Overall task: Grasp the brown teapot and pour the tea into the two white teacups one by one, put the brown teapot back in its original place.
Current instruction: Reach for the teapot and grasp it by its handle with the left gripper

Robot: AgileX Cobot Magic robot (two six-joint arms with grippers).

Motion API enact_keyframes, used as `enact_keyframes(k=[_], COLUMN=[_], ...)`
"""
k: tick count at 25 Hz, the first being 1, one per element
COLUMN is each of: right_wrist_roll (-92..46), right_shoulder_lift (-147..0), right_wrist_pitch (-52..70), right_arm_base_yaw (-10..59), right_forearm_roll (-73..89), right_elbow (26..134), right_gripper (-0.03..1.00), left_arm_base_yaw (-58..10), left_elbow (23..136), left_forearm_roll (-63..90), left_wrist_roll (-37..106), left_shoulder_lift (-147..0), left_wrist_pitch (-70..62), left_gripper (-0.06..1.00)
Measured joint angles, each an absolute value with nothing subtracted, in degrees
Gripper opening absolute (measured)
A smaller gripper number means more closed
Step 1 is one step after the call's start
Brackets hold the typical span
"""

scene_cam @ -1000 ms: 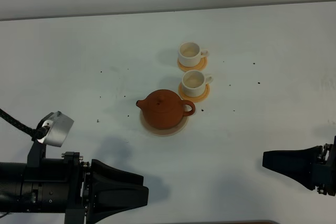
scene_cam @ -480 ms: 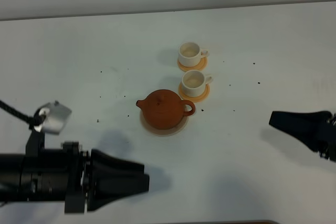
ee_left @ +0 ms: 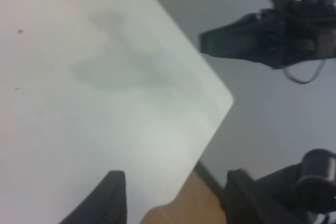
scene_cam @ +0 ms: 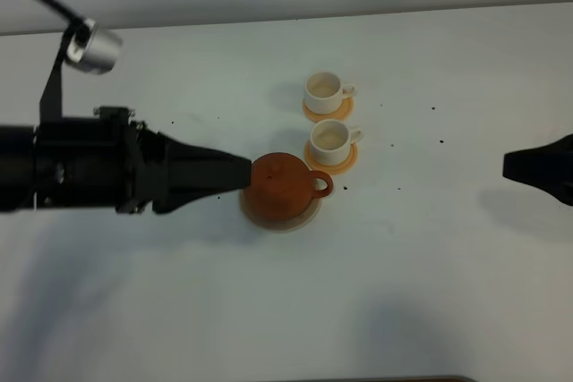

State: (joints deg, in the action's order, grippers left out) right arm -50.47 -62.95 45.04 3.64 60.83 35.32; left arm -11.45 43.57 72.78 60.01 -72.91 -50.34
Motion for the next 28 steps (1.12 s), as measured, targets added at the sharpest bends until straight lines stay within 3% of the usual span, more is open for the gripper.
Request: enact_keyframes(k=[3,14,22,28], right_wrist_roll=[-46.07,-32.58,-12.28,-4.52], right_shoulder_lift=[-62.95,-62.95,-52.04,-38.42], right_wrist_pitch=[44.61,44.51,55.69,64.92], right_arm_base_yaw=[3.64,3.64,3.64,3.64], right_forearm_roll=[54.42,39.60,17.42,8.09], right_elbow=[35.37,35.54,35.61,35.61], right_gripper=[0.24,0.24,0.24,0.24], left_arm_base_yaw=[-12.52,-27.73,-28.69,-28.69], left_elbow=[48.20,66.03,67.09,67.14], left_forearm_roll=[69.76,49.73,44.92,44.17], left_wrist_roll=[57.08,42.01,38.58,38.52], left_shoulder_lift=[-78.21,-97.09,-98.22,-98.33], left_wrist_pitch=[-49.88,-45.66,-41.01,-38.20], left_gripper=[0.43,0.43,0.43,0.43])
